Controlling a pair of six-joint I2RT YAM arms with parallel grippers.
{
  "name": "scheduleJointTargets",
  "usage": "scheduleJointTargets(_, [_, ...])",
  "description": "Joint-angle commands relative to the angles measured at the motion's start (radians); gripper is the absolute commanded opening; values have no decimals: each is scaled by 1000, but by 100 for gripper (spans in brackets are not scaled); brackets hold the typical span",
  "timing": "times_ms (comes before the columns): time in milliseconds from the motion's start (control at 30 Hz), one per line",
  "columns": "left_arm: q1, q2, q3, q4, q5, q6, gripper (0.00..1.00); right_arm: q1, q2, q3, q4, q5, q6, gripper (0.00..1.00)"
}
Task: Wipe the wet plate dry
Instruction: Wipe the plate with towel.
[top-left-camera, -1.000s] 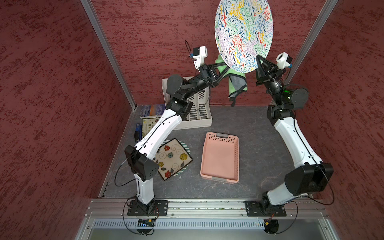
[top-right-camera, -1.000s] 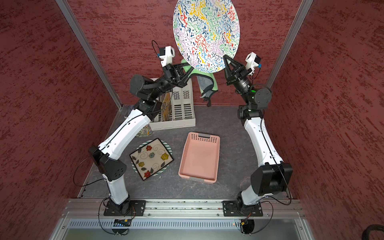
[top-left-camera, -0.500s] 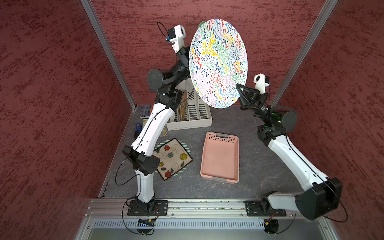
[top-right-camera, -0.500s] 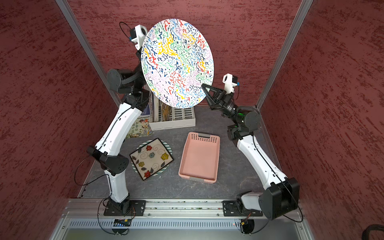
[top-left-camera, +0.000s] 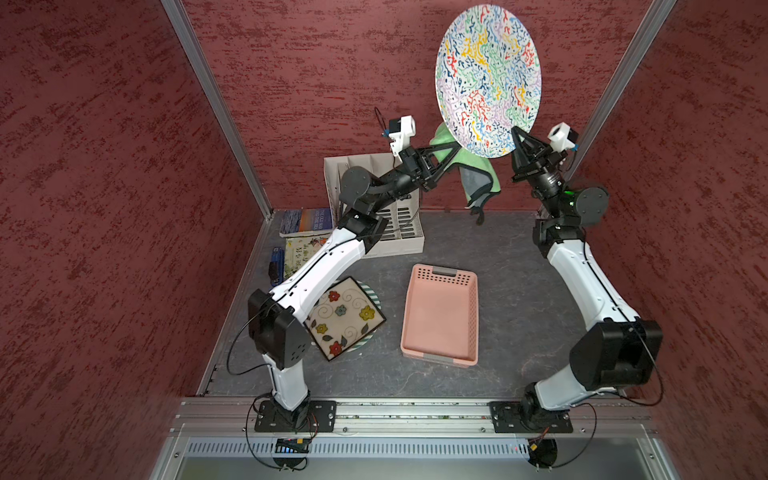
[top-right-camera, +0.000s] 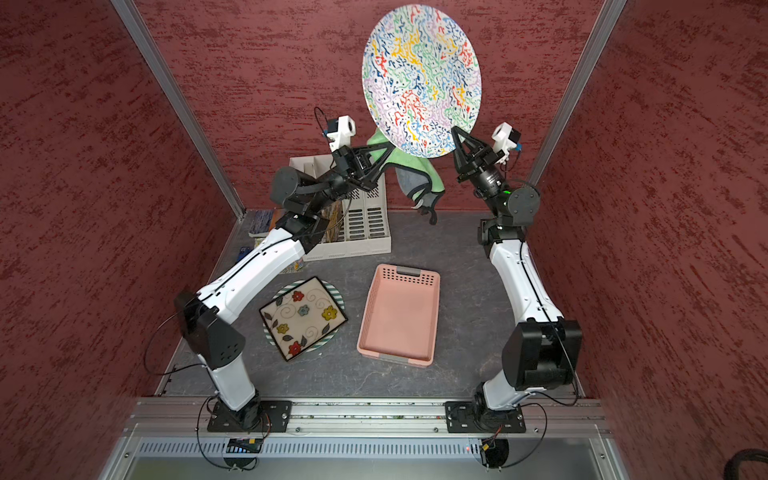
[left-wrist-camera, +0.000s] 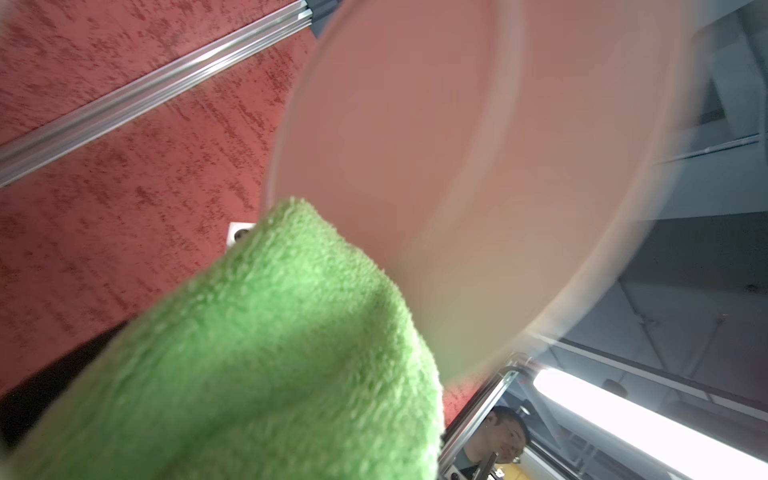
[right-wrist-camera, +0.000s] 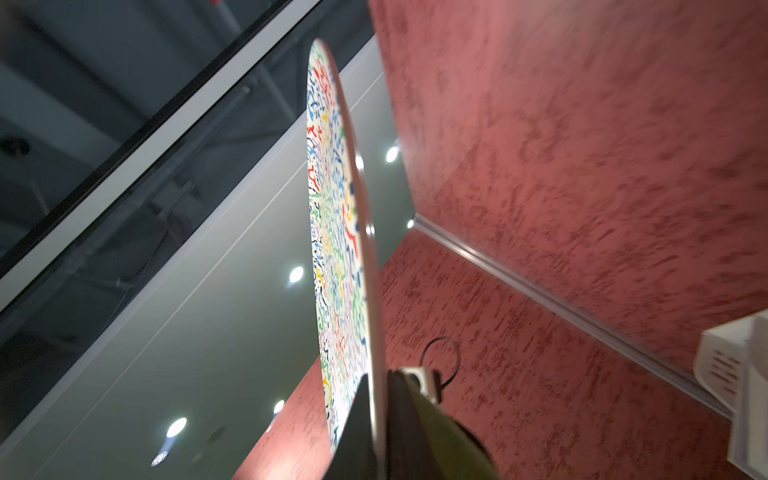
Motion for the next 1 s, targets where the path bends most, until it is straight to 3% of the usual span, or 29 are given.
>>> scheduleJointTargets(0, [25, -198, -115, -139, -36, 258, 0, -19, -112, -57, -160, 1, -106, 0])
scheduleJointTargets(67, [15, -239, -122, -358, -70, 420, 0, -2, -167, -64, -327, -47, -238, 0])
scheduleJointTargets(200, [-32, -206, -4, -706, -177, 675, 0, 54, -239, -34, -604, -66, -486, 0])
scheduleJointTargets(367, [-78, -77, 160, -854, -206, 775, 0, 140, -275, 16, -803, -43, -677, 0])
scheduleJointTargets(533, [-105, 26, 302, -1087, -370, 759, 0, 205, -284, 55, -853, -14, -736, 0])
scheduleJointTargets(667, [-111, 63, 289, -1035, -308, 706, 0, 260, -239, 130, -852, -8, -740, 0])
scheduleJointTargets(833, [-120, 148, 387, -1056, -202, 684, 0, 292, -184, 213, -838, -7, -732, 0])
scheduleJointTargets(967, [-113, 161, 450, -1207, -307, 745, 0, 293, -170, 275, -860, -6, -753, 0])
